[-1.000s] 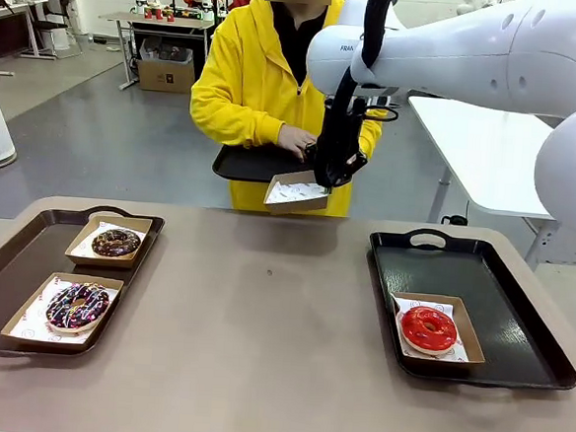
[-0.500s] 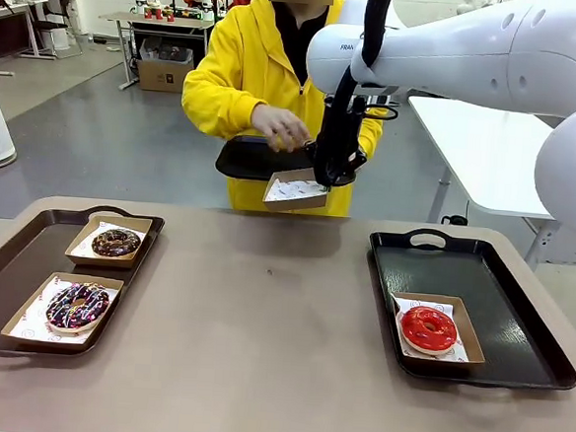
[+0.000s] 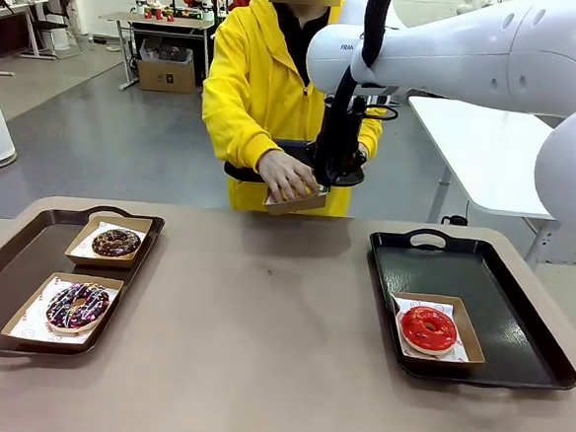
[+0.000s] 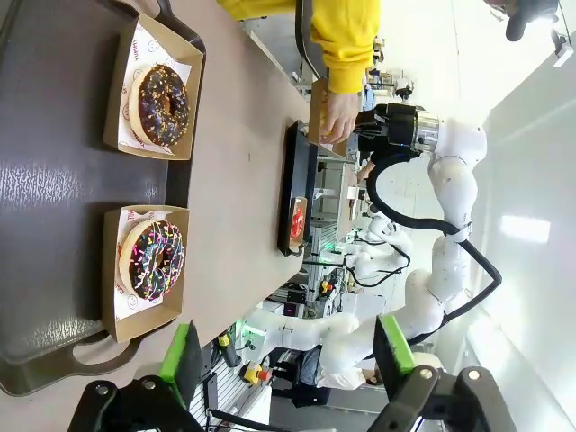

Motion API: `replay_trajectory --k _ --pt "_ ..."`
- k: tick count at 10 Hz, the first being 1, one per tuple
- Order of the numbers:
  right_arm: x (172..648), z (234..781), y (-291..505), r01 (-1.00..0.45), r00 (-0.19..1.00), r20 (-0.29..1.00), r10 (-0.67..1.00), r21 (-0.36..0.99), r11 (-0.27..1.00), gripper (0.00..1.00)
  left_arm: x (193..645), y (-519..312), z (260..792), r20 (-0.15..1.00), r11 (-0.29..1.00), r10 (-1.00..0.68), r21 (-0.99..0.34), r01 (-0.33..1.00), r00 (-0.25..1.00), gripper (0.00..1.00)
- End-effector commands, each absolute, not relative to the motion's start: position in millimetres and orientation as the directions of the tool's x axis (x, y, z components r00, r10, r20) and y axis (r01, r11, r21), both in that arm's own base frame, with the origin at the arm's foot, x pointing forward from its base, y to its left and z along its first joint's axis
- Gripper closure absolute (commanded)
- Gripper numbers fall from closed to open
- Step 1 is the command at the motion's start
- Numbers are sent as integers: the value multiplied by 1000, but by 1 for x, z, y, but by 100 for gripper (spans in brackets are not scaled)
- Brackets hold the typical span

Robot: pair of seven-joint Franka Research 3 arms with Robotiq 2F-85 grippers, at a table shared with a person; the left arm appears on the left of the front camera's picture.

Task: Individually package the donuts and arrange them on the tray.
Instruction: Place the picked Paper togo box on the Handle tray.

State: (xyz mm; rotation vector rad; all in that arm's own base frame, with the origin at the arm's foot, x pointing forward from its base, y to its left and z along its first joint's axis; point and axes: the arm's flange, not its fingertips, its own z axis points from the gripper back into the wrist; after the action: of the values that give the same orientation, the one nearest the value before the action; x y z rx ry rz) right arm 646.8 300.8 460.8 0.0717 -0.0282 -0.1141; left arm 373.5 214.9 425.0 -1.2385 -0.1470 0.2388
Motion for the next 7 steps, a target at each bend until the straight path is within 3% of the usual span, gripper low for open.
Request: replay_trajectory --k 1,5,7 --pt "647 462 301 116 992 34 -119 78 990 100 374 217 427 -16 305 250 -948 -94 968 0" --pt "647 461 301 113 993 24 -115 73 991 98 374 217 427 -16 305 250 -948 -94 968 0" --pt "614 513 282 5 998 65 -7 32 999 98 374 217 427 -16 305 250 -948 -94 968 0"
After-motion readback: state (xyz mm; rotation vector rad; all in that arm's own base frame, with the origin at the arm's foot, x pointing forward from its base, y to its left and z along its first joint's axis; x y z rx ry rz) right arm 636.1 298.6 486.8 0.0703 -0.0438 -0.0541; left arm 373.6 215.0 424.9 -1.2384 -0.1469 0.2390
